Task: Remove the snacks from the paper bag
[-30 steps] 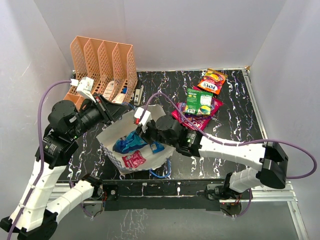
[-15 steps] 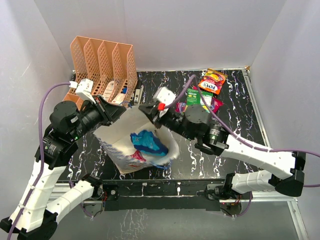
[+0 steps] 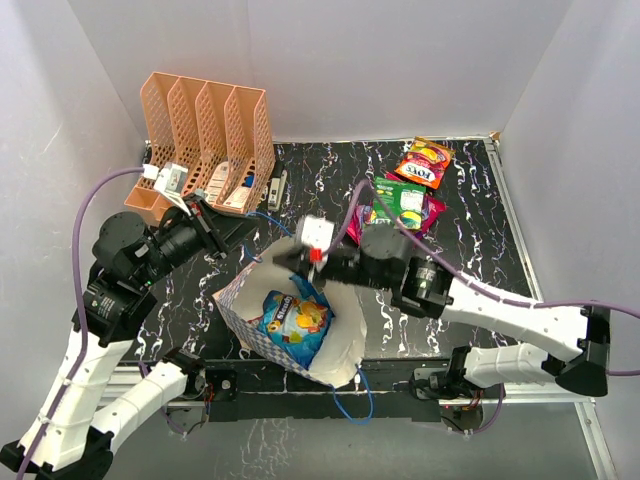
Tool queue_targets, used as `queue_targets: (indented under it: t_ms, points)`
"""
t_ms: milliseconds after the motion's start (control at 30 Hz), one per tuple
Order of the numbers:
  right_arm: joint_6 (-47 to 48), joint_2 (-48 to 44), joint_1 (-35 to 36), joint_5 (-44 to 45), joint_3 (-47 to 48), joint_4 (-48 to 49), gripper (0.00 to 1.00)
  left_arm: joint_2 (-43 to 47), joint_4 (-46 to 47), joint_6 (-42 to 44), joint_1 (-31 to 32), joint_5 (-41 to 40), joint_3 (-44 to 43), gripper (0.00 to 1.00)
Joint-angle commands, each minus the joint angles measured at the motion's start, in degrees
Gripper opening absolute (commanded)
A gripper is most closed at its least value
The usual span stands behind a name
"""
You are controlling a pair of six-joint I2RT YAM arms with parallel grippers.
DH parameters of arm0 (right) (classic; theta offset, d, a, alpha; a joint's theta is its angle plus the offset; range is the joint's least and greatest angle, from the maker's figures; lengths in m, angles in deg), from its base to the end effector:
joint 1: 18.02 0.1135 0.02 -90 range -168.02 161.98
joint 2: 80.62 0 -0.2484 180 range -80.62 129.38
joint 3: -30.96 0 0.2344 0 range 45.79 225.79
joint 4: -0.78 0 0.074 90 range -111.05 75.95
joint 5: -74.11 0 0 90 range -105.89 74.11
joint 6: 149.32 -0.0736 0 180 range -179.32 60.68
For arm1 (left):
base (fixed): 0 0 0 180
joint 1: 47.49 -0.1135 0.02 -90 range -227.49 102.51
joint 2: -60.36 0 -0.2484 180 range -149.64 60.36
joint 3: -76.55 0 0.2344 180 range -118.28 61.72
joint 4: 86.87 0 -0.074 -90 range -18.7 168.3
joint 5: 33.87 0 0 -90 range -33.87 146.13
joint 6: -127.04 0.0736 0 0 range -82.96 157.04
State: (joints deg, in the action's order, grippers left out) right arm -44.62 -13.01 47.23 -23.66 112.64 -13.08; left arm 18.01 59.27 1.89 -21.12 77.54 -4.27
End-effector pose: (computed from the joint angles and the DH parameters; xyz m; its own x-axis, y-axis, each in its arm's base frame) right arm 0.1164 0.2763 0.4007 0.2442 -0.0709 -0.9671 -0.9247 0.2833 -0.2542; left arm 0.1332 -0.0960 0.4381 -0.3669 -0.4164 -0.8319 0.6461 0.5293 -0.5499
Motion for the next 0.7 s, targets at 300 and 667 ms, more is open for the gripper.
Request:
queue_targets:
  t_ms: [300, 667]
  points:
    - [6.3, -3.5, 0.8, 1.7, -21.3, 1.5, 0.22, -3.1, 9.4, 5.3, 0.1, -7.8, -7.7, 0.0]
    - [-0.7, 21.1, 2.9, 4.6, -12.0, 26.9, 0.23, -8.7, 6.4, 14.0, 0.1, -7.5, -20.2, 0.0]
